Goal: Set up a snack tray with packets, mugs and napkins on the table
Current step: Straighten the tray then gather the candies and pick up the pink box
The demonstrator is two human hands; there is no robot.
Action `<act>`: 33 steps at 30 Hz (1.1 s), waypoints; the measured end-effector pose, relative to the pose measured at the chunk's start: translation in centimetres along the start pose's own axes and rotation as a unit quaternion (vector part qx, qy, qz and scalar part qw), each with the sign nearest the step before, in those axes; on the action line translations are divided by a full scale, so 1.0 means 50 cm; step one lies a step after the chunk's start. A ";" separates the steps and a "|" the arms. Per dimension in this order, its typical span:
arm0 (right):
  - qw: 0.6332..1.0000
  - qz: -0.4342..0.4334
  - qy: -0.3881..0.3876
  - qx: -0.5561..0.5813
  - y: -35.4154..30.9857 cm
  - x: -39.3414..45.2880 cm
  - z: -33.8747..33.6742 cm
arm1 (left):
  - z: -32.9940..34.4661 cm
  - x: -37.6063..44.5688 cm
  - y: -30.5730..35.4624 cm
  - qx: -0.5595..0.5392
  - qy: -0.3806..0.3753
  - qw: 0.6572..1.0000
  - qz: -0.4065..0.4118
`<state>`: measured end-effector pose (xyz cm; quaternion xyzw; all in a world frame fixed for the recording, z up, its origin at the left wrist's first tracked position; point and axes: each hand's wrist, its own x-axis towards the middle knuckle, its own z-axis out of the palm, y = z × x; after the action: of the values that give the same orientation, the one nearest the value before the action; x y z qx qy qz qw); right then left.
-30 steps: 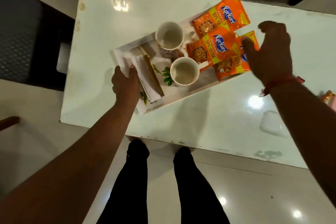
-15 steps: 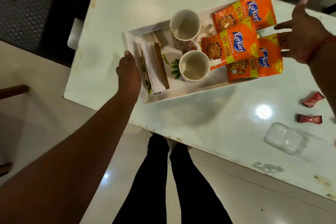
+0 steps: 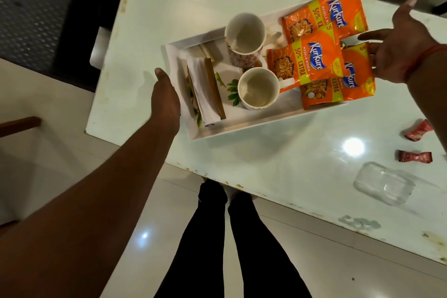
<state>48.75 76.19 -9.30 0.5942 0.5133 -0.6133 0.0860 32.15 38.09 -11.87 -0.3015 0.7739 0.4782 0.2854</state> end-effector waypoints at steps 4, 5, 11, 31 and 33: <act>1.000 0.019 -0.009 0.010 0.002 -0.006 -0.007 | -0.004 -0.001 0.007 -0.028 -0.027 0.999 0.000; 1.000 0.023 -0.008 0.011 0.004 -0.009 -0.010 | -0.004 0.001 0.012 -0.025 -0.029 0.999 0.008; 0.998 0.048 0.002 0.051 0.050 -0.034 -0.042 | 0.022 0.020 0.074 0.020 -0.061 0.997 0.041; 0.977 0.098 0.059 0.179 0.191 -0.100 -0.087 | 0.109 0.053 0.157 0.134 -0.167 0.973 0.083; 0.977 0.099 0.063 0.177 0.191 -0.101 -0.085 | 0.109 0.053 0.158 0.139 -0.168 0.973 0.081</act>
<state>59.71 72.40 -9.22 0.6849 0.3395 -0.6447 0.0070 25.41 45.38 -11.41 -0.1108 0.7958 0.4307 0.4109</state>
